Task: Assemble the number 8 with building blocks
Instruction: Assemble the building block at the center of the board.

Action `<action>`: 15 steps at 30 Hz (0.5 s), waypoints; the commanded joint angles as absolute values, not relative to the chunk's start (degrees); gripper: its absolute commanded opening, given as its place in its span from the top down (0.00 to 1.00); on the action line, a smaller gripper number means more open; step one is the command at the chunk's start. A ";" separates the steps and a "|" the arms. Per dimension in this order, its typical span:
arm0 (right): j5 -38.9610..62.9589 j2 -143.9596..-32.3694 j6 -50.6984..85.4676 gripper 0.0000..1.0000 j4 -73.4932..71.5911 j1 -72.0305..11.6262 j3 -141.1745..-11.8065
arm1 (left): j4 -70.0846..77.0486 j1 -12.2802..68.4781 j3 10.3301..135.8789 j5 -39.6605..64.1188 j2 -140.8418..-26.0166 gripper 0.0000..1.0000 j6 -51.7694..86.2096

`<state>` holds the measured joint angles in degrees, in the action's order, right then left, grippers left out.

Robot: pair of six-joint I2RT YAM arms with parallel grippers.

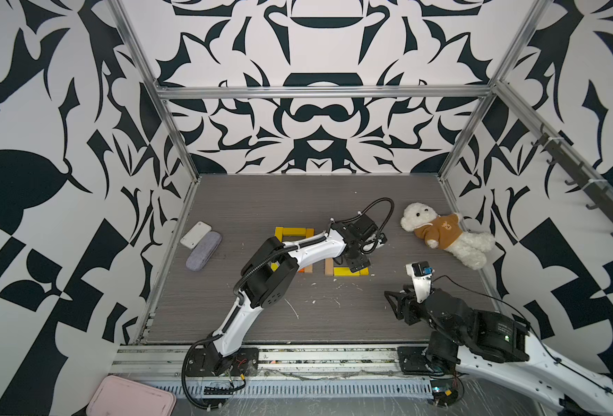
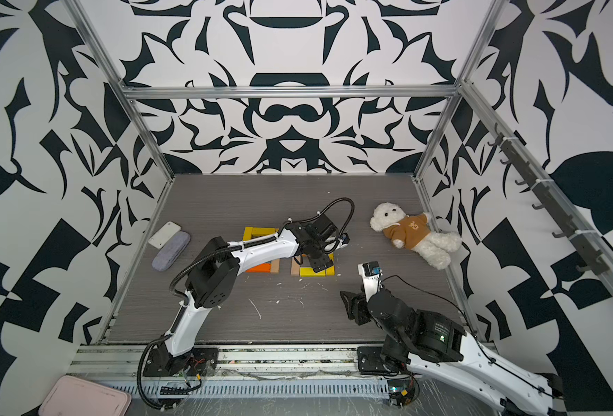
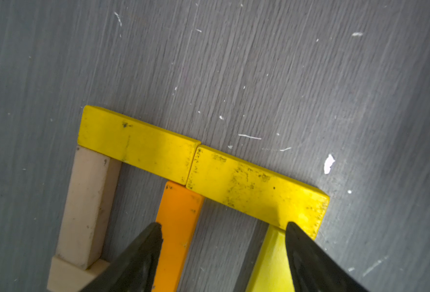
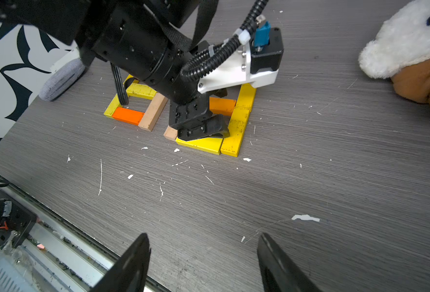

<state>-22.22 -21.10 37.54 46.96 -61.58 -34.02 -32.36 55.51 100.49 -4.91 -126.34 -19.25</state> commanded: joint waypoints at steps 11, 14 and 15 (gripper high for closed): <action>-26.63 -24.05 39.19 0.30 46.31 -61.44 -35.44 | -30.04 54.05 89.76 -2.81 -111.56 0.01 7.84; -26.87 -24.47 39.23 0.30 45.63 -61.44 -35.47 | -31.03 54.01 86.05 -2.67 -108.45 0.01 14.97; -26.97 -24.59 39.26 0.30 45.35 -61.44 -35.42 | -31.56 53.88 84.96 -2.58 -107.66 0.01 17.44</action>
<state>-24.88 -23.99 38.76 46.85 -61.58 -34.02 -29.98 54.15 87.55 -3.55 -109.69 7.22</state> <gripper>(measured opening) 0.698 0.993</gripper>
